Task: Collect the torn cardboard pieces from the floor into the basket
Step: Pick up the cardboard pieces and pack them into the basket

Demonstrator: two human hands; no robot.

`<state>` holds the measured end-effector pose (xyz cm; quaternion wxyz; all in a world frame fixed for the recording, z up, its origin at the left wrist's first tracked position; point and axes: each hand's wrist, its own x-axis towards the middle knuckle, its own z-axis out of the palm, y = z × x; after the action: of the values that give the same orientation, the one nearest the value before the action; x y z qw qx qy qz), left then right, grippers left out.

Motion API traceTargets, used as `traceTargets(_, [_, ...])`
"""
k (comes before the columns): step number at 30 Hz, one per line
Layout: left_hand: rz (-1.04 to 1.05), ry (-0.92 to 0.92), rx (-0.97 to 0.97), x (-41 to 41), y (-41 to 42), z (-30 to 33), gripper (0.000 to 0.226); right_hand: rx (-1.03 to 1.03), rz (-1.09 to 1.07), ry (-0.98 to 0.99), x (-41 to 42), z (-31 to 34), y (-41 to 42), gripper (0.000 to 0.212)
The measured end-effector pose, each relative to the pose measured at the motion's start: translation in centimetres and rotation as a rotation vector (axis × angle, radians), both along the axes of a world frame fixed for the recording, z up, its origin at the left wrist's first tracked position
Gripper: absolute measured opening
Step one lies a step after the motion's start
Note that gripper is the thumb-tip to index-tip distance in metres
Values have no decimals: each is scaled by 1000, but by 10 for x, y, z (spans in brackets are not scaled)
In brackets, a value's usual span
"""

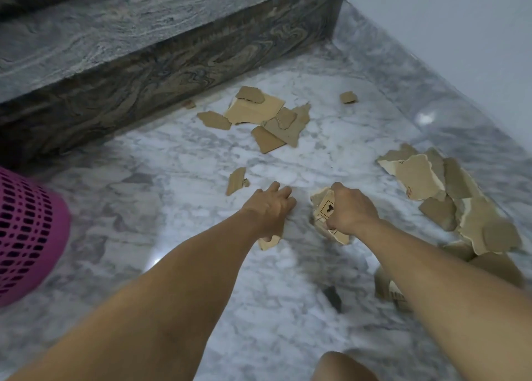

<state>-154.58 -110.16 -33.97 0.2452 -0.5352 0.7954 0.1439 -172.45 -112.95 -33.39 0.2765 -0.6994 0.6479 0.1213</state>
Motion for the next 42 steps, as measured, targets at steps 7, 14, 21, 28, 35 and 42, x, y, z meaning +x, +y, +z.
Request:
traceTargets(7, [395, 186, 158, 11, -3, -3, 45, 23, 33, -79, 8, -1, -21, 51])
traceTargets(14, [647, 275, -62, 60, -21, -8, 30, -50, 54, -119, 45, 9, -65, 48])
traceTargets(21, [789, 231, -175, 77, -47, -23, 53, -184, 32, -110, 84, 5, -114, 38])
traceTargets(28, [1025, 557, -153, 81, -60, -20, 19, -232, 35, -106, 111, -2, -164, 62])
traceTargets(35, [1088, 557, -202, 105, -99, -16, 9, -94, 125, -74, 129, -11, -197, 81])
traceTargets(42, [968, 427, -202, 148, -162, -7, 28, -96, 296, 26, 139, -14, -209, 97])
